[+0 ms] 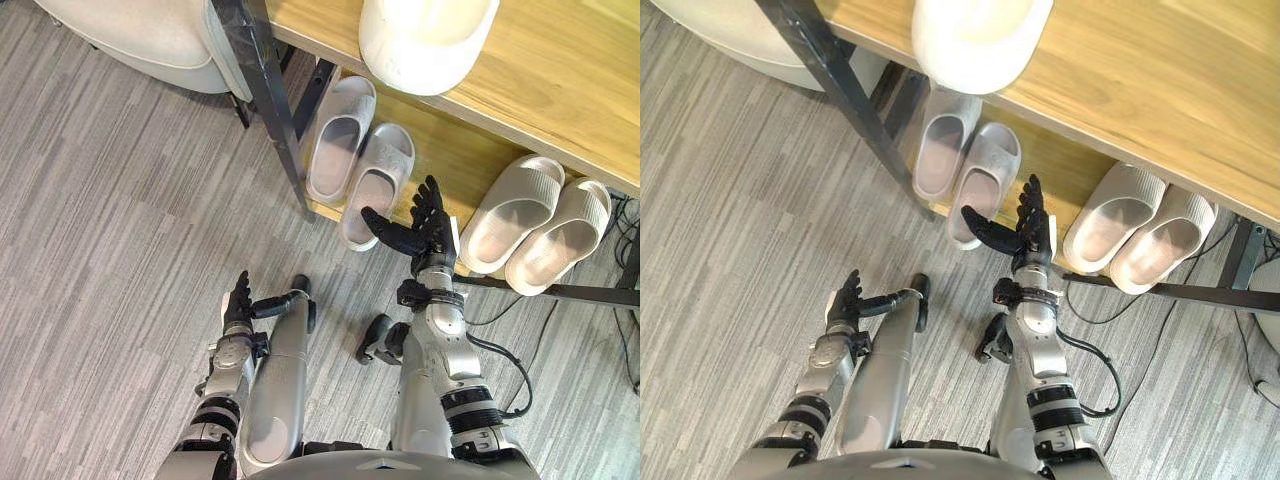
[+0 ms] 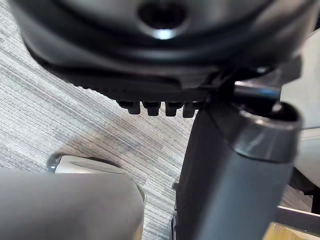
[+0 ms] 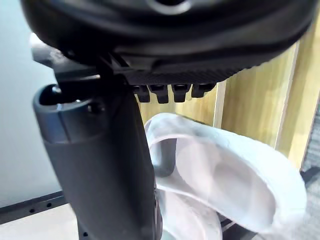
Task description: Organize the slippers on the shoe rack
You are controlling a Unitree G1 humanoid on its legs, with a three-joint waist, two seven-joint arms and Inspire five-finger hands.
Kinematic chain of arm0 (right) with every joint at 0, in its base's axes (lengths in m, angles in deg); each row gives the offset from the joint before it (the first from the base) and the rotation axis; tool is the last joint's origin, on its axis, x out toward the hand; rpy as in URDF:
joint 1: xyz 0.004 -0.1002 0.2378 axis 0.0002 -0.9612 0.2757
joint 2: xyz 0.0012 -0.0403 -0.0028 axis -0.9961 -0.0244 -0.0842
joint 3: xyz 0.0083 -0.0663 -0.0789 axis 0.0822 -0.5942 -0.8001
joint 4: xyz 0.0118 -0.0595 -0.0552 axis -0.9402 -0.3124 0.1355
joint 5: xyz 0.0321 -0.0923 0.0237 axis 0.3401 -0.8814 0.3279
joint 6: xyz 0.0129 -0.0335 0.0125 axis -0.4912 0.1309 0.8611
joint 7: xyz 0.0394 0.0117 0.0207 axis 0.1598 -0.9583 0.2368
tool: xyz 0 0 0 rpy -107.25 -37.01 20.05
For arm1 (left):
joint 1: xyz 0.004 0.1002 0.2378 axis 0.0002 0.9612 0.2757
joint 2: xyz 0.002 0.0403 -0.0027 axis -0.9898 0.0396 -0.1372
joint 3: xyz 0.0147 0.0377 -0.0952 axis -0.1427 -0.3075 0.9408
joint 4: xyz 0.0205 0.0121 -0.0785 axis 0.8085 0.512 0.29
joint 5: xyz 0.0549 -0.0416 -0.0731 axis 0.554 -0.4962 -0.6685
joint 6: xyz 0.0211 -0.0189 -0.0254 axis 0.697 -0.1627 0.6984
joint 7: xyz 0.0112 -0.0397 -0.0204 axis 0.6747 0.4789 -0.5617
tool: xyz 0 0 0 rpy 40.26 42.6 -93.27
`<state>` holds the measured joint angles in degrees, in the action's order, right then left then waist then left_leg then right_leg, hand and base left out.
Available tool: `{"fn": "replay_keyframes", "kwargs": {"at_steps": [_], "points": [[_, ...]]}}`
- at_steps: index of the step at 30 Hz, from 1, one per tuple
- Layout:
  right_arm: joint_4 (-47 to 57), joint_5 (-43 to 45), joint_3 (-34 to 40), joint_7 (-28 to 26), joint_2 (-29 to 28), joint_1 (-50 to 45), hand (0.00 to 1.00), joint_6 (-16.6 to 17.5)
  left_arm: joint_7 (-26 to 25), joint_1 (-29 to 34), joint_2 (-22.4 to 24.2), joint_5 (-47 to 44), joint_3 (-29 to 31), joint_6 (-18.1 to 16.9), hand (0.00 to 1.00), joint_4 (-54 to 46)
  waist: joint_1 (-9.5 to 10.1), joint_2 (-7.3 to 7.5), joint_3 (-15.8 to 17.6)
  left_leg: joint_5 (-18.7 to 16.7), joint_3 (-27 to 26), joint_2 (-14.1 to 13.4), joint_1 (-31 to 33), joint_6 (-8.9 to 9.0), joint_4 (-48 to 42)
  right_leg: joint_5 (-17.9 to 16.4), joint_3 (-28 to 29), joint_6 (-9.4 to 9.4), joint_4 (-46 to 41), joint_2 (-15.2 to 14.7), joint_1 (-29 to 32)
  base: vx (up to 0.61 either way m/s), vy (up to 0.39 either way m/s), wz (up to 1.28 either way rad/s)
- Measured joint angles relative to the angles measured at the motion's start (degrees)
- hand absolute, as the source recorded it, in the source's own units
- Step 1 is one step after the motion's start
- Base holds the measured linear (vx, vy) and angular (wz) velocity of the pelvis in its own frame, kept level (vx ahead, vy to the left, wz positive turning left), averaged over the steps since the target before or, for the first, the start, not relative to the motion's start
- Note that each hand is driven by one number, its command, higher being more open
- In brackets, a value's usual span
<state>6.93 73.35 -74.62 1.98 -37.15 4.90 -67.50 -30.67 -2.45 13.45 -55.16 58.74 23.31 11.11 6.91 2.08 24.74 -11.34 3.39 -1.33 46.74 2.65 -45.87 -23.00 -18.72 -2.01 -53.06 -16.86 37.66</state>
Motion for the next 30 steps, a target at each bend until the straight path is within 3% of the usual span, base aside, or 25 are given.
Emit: {"fn": "replay_keyframes", "kwargs": {"at_steps": [7,16,30], "points": [[-1.33,7.04,-1.65,-1.96,-0.91,0.82,1.0,1.0,0.7,0.14,1.23,1.63,0.04,-0.05,1.0,-0.7,0.0,0.17,0.09,0.0,0.01,0.0,-1.02,0.04,0.6,0.01,-0.26,0.0,0.49,-0.03,-0.99,0.0,0.0,0.0],[-3.18,9.22,-2.21,-1.91,0.01,2.81,1.0,1.73,0.69,0.23,1.23,1.83,0.07,-0.09,1.0,-0.81,0.0,0.21,0.11,0.04,0.33,-0.01,-1.12,0.09,0.67,0.02,-0.84,0.01,0.59,-0.02,-1.39,-0.01,0.001,0.0],[-5.02,10.92,0.31,1.91,2.53,11.55,1.0,1.77,0.73,0.24,2.07,1.93,1.52,-0.75,1.0,-0.84,0.62,0.19,0.12,0.1,0.84,0.17,-0.99,0.13,0.77,-0.03,-1.56,0.08,0.69,-0.11,-1.6,0.0,0.0,0.0]]}}
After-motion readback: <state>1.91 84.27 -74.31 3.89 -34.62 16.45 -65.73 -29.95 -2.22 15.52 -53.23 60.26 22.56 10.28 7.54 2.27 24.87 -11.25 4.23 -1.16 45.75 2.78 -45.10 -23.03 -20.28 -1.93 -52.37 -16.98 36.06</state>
